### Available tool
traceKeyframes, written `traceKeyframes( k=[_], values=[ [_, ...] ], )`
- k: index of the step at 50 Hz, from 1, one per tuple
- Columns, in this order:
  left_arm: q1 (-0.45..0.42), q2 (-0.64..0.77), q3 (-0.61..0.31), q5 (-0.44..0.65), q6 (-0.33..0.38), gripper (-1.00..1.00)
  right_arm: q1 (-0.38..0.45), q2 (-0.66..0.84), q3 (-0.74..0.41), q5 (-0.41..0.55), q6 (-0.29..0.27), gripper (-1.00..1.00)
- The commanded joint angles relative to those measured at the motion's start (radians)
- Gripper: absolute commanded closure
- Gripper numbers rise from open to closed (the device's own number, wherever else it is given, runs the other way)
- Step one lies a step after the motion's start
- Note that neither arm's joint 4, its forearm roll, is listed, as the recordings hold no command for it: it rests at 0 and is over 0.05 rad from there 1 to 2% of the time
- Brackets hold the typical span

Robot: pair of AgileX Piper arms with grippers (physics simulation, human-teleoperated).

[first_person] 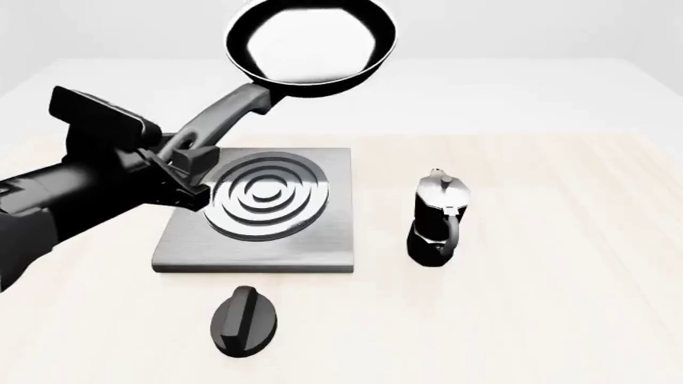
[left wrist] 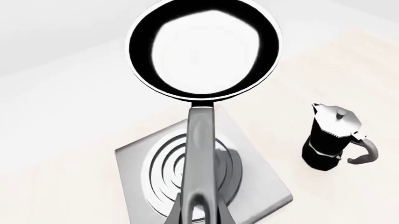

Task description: Put the frying pan on the stove.

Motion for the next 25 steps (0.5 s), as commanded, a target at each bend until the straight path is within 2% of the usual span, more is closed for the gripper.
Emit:
traceKeyframes(
  k=[1,25],
  values=[
    [0.019,-0.106,0.038,0.025,0.006,1.0,-0.002,0.0,0.0,0.001,-0.001,-1.0],
    [0.049,-0.259,0.111,0.117,0.005,1.0,-0.002,0.0,0.008,-0.005,-0.009,-1.0]
  ],
)
